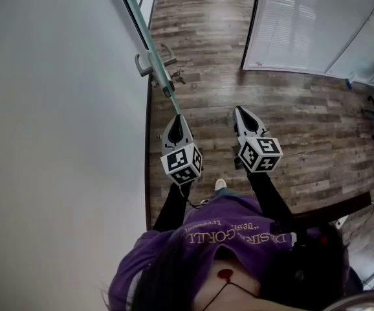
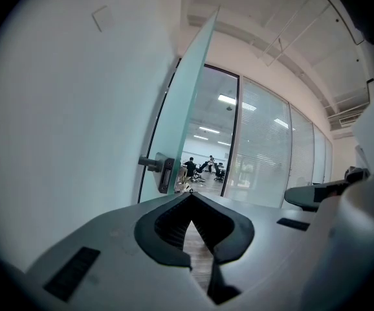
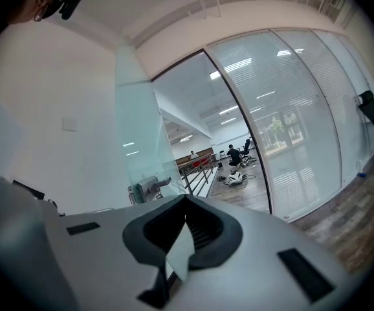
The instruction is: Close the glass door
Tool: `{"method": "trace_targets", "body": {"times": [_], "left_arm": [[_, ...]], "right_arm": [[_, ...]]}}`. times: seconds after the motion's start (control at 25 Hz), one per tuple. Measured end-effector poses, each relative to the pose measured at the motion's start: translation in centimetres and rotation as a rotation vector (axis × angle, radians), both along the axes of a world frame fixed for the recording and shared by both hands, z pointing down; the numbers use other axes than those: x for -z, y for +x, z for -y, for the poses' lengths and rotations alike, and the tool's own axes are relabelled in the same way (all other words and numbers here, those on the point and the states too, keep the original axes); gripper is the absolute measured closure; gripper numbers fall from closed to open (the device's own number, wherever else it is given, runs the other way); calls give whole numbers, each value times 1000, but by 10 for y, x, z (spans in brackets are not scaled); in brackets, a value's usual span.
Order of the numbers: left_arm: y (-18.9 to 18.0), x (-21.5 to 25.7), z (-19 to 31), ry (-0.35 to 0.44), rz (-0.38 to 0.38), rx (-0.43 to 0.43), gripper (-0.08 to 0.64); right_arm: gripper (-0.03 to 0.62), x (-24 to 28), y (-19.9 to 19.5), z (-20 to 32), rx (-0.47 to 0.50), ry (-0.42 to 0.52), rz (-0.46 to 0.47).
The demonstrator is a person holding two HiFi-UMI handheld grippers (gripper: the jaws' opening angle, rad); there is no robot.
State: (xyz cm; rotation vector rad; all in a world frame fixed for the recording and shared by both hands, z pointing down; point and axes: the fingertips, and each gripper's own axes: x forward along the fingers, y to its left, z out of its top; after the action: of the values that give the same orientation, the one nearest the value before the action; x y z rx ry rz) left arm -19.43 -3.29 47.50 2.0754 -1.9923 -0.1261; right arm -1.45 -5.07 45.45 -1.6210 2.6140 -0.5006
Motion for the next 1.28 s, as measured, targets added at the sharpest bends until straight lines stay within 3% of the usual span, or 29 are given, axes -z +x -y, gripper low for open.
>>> {"method": "trace_targets", "body": {"times": [0.32,0.56,0.76,0.88,0.96,1.04,1.16,1.28], "left_arm": [[1,-7,18,-4,-25,65,560],[-6,-10,25,14,-35,84,559],[-23,3,32,27,-61,119,558],[-41,11,41,63,-33,147,558],[-55,20,45,100,29,146,558],[-74,29,53,127,137,137,558],[-109,38,70,137,367,131,548],[-130,22,100,61,642,33,451]], "right_arm": [[594,0,2,25,54,7,-20],[594,-9,7,41,40,-6,-18],[594,0,1,51,40,-3,-10],[594,5,-4,60,38,2,-8],[594,9,-2,63,21,9,-1],[594,10,0,66,3,9,11],[594,5,-2,72,-10,6,20],[594,1,-2,76,-20,-3,29]]}}
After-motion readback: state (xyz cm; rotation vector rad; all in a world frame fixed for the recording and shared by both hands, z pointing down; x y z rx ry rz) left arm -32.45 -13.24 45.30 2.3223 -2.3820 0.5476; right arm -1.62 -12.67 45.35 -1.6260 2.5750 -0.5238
